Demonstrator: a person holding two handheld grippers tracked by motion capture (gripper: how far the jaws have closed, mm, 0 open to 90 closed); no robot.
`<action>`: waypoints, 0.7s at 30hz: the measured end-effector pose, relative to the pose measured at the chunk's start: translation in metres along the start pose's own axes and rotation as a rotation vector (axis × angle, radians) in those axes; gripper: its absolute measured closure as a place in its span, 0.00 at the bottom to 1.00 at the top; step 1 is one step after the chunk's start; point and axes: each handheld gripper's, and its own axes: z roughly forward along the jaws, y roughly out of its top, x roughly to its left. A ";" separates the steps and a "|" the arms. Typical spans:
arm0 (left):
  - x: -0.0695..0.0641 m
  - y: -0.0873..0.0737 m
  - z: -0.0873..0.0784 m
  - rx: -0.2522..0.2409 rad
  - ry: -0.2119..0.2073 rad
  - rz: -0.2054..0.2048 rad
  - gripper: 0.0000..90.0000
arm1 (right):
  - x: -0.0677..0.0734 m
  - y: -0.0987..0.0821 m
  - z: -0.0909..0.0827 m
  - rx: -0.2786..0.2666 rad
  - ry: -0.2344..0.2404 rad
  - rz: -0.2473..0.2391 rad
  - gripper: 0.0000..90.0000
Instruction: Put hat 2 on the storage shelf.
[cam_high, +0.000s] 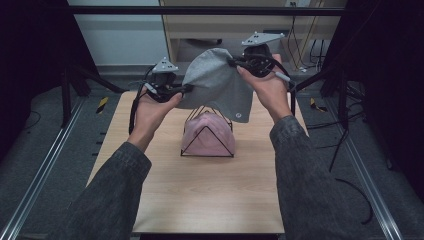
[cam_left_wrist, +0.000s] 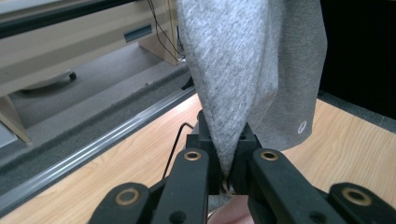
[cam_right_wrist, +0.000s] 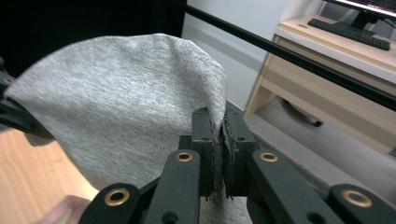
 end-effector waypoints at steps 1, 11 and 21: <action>0.001 -0.002 0.001 -0.001 0.001 -0.004 0.97 | 0.001 -0.001 0.001 0.007 -0.005 -0.006 0.94; 0.008 -0.014 0.004 0.014 0.040 -0.029 0.97 | 0.009 -0.012 0.012 0.012 0.012 -0.015 0.94; 0.012 -0.024 0.008 0.034 0.034 -0.048 0.97 | 0.013 -0.021 0.016 0.026 0.042 -0.002 0.94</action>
